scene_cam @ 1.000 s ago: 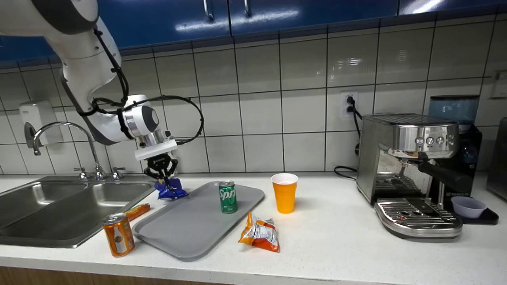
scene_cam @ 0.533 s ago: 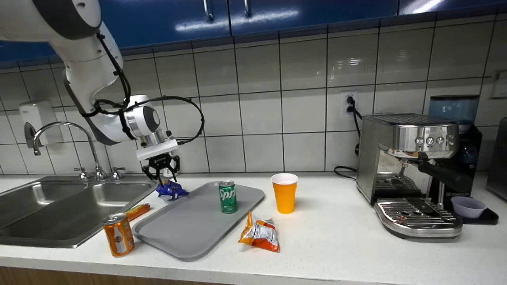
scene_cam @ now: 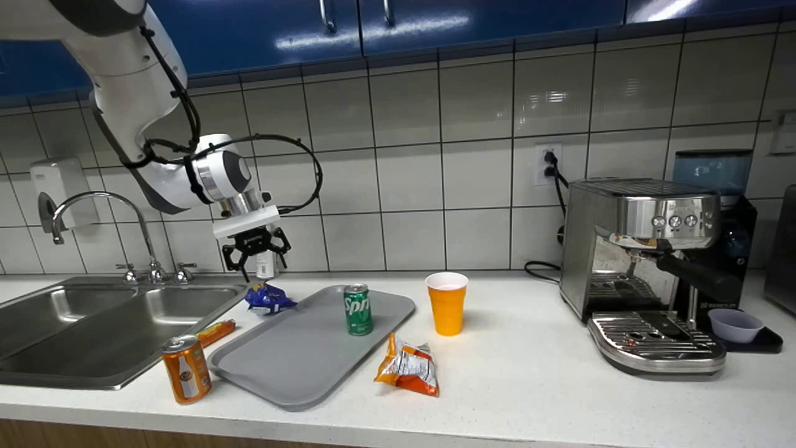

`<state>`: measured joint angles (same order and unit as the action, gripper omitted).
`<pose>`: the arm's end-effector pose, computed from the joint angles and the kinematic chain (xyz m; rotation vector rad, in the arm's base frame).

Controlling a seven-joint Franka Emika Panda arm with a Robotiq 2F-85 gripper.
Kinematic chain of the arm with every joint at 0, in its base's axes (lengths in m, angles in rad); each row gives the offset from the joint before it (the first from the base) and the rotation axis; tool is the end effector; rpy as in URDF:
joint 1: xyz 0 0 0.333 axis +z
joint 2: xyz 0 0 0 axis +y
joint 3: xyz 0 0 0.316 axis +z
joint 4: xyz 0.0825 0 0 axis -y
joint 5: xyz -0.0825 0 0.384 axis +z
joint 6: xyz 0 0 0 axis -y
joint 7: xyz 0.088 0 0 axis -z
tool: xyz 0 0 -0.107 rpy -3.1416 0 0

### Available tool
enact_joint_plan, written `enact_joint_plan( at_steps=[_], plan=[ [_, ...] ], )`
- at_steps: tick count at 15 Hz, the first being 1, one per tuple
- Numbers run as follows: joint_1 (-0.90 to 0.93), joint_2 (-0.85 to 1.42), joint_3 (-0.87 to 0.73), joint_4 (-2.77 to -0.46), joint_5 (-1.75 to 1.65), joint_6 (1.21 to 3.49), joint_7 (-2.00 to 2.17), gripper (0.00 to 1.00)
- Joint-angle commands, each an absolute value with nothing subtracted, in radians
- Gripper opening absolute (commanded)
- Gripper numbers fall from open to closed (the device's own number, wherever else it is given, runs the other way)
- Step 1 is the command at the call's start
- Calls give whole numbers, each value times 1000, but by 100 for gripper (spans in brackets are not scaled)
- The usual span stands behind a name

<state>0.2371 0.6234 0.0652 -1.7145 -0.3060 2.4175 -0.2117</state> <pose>0.6526 0.1971 0.2355 2.7772 1.0480 0.1350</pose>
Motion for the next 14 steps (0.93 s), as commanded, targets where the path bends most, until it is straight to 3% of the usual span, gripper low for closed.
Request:
enact_joint_plan(
  at_steps=[1,14],
  plan=[
    [230,509,61,-1823,-315,2384,-163,100],
    [155,254,-4,-2085,-318,2380,-17,100]
  ],
)
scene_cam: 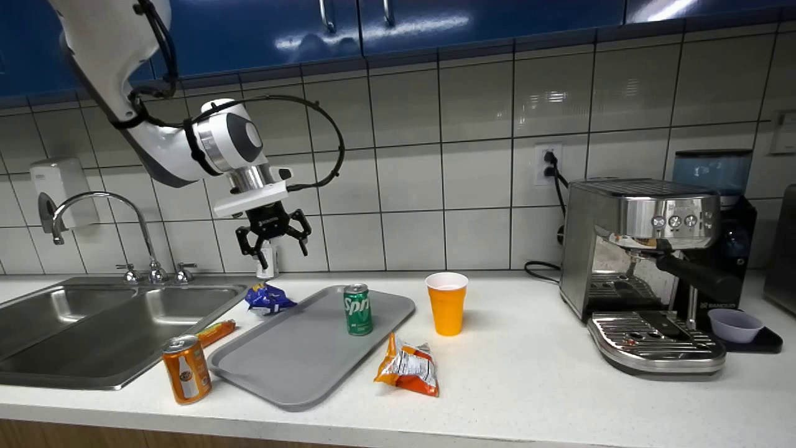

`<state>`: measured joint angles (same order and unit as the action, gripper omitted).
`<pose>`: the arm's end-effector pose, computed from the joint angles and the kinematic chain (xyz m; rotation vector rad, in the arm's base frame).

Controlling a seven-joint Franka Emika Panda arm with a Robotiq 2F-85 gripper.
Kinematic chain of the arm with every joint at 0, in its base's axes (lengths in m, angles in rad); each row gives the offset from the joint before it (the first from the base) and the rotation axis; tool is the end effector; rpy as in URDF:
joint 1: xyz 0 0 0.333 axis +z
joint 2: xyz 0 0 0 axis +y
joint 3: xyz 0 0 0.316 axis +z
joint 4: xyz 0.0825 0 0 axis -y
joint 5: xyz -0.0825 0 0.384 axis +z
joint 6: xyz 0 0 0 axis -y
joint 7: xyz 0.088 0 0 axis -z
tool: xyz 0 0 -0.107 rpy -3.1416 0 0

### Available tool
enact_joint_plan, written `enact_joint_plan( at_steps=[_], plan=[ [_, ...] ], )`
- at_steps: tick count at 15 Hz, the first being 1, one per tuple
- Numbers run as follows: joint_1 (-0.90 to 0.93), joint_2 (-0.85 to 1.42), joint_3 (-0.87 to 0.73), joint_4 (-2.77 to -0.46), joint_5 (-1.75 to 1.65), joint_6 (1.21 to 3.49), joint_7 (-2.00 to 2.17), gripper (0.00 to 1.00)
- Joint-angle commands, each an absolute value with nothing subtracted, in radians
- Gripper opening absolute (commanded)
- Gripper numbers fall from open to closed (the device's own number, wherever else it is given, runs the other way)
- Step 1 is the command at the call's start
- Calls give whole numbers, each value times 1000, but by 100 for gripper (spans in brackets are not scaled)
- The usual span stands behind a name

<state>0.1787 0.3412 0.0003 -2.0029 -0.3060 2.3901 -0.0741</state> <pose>0.5998 0.1058 0.2914 2.8482 0.6860 0.0834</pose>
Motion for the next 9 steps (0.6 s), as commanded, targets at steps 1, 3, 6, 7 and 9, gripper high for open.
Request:
enact_joint_plan(
  at_steps=[1,3,6,7,9],
  plan=[
    [148,236,-11,-2104,-325,2386,0,100],
    [137,205,-26,-2134,-337,2393,32,100],
    [120,172,-42,-2168,-351,2398,78,100],
    [114,165,-48,-2178,-355,2403,95,100],
    [99,156,-54,-2191,-350,2407,118,100]
  ],
)
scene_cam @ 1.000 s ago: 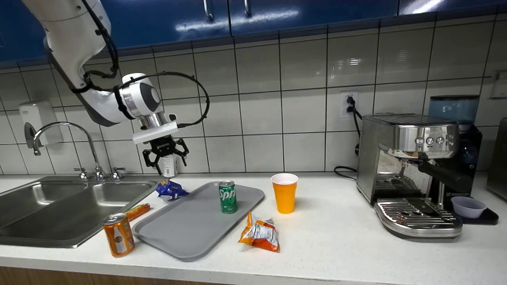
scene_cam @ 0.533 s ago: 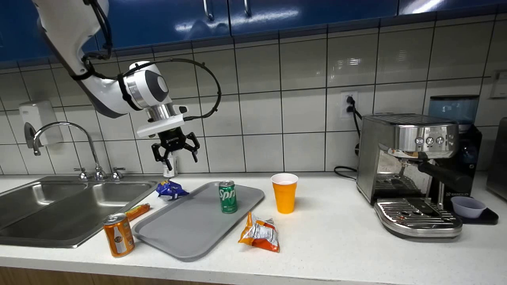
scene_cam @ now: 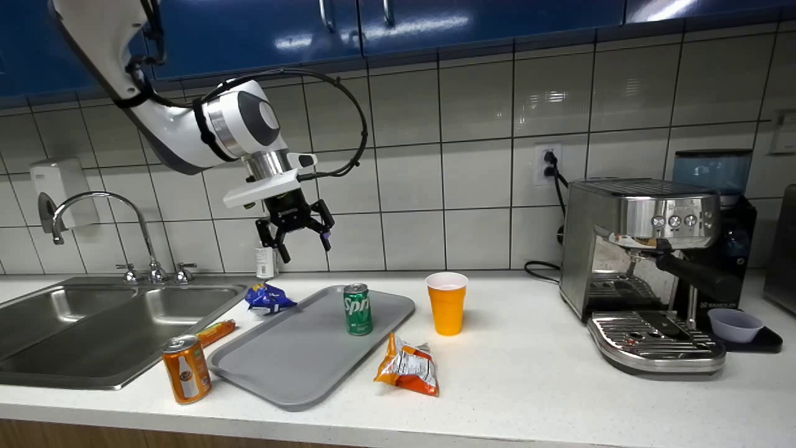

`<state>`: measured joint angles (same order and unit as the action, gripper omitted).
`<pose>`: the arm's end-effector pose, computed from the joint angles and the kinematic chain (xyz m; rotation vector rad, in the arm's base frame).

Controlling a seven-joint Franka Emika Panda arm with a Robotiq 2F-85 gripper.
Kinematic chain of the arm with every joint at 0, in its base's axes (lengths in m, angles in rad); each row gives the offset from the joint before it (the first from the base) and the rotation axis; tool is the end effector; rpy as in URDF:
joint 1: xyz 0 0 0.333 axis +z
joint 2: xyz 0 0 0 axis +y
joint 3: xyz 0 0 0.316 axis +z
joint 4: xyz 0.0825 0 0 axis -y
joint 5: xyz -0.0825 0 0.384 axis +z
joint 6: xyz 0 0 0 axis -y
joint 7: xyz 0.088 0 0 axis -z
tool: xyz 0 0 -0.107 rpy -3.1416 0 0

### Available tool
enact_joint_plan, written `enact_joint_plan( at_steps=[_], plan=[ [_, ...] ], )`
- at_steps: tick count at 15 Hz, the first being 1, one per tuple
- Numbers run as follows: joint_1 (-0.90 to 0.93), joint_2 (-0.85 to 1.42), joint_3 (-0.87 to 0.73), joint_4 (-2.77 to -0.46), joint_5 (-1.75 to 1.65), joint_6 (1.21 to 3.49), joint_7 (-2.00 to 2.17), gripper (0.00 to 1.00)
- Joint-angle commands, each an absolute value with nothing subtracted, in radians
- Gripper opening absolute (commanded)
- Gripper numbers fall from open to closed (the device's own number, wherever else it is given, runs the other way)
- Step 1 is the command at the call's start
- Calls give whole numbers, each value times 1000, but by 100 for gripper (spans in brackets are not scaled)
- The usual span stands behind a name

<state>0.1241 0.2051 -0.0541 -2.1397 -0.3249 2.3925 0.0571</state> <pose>0.5695 0.0377 0.3140 2.8840 0.3595 0.0895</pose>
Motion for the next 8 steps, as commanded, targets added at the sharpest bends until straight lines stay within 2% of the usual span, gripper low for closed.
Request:
enact_joint_plan(
  at_steps=[1,8],
  plan=[
    [92,156,-58,-2196,-349,2412,135,100],
    [37,184,-76,-2198,-296,2455,151,100]
  ],
)
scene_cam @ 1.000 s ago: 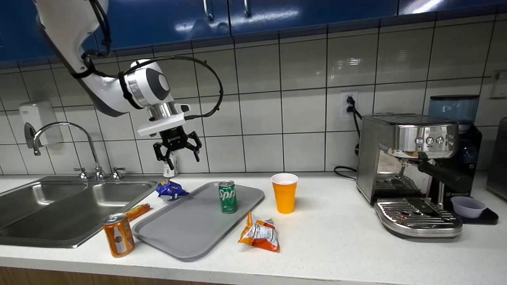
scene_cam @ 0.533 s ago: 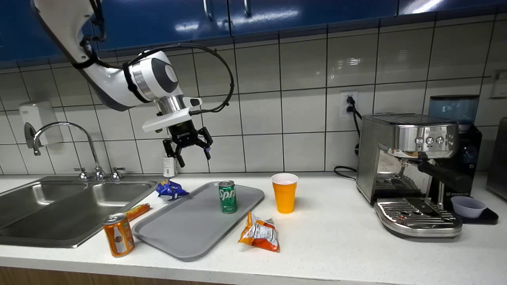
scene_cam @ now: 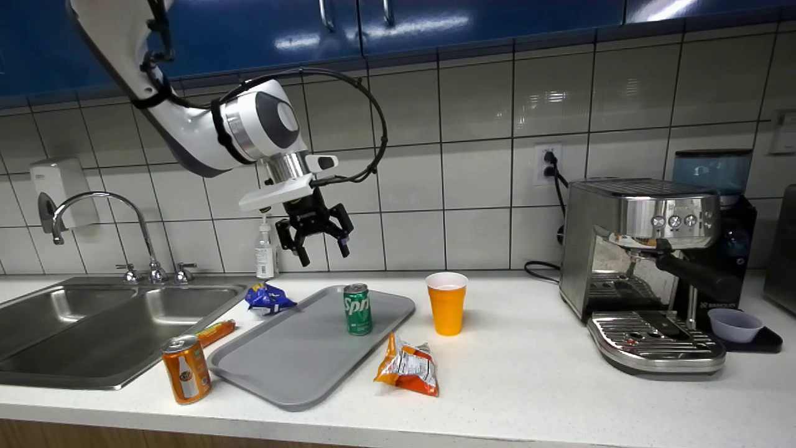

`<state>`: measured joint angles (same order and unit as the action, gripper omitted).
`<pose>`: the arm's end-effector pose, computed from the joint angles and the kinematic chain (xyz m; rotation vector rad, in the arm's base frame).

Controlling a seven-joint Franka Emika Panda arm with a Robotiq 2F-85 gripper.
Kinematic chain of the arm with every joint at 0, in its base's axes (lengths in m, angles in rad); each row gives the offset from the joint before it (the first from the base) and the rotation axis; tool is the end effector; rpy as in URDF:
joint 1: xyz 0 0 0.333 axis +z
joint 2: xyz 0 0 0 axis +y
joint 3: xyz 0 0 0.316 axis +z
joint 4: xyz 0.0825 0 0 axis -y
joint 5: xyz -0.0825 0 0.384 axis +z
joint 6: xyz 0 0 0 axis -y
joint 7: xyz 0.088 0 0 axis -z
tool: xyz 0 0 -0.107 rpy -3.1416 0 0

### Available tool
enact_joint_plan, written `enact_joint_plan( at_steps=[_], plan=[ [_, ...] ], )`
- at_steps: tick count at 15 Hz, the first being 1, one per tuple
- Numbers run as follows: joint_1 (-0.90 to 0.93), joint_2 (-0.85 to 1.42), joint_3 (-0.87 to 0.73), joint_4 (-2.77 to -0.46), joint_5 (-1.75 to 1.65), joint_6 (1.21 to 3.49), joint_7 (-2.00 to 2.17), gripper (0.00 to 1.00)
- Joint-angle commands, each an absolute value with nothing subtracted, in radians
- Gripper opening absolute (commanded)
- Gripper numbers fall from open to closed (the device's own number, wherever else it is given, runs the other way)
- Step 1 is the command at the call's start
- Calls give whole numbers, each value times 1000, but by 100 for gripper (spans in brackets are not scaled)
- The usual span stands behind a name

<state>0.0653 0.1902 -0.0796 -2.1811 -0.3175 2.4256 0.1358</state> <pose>0.5611 -0.0088 0.3080 2.9116 0.1262 0.0974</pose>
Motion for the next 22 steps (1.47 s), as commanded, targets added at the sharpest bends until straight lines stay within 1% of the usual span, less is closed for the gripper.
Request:
enact_joint_plan(
  at_steps=[1,8,22],
  plan=[
    [30,192,-77,-2195,-284,2461,146,100],
    [3,266,-75,-2161,-192,2486,124,100],
    [-8,415,-92,-2050,-138,2489,119,100]
  ],
)
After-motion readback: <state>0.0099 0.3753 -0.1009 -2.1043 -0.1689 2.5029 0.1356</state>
